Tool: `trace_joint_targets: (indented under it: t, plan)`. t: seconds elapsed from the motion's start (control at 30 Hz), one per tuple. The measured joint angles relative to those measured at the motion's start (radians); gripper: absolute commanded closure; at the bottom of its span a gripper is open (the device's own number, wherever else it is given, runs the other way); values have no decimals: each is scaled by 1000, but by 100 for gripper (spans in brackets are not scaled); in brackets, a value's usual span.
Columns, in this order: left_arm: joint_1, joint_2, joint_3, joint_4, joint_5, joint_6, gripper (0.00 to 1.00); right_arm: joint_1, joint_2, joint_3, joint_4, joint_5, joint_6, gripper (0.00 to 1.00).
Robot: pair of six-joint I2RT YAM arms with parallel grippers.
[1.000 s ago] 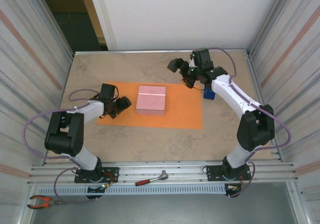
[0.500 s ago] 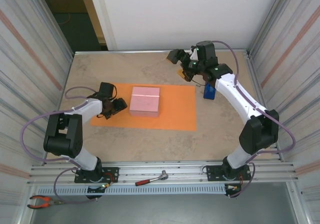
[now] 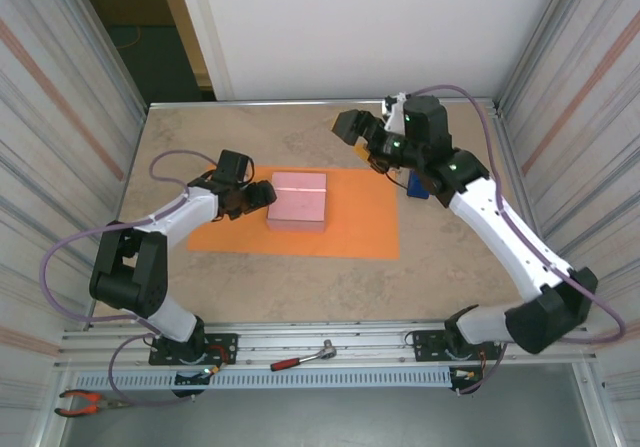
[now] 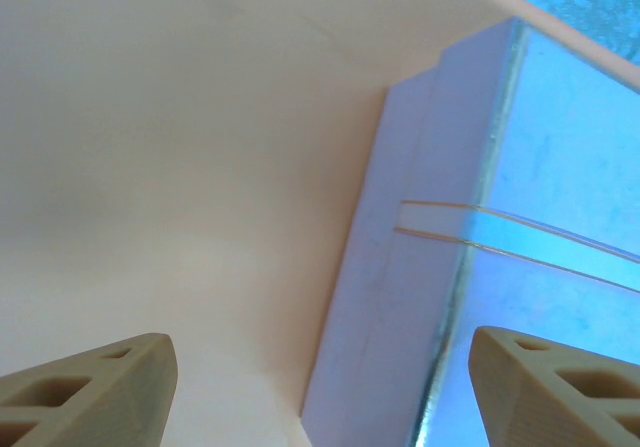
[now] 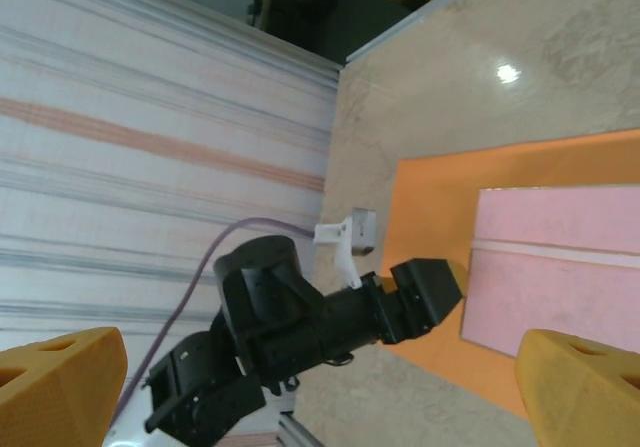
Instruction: Wrap the gift box in paper
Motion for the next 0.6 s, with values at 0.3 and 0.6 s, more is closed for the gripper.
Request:
trace_joint_targets:
  t: [0.3,0.6]
  plan:
    - [-2,-83,-11,9,53,19,19,-39,-90,-380,-58,124,-29,1]
    - [-2,-124,-11,21,144,78,17,-107,-103,-639,-115,200,-57,17]
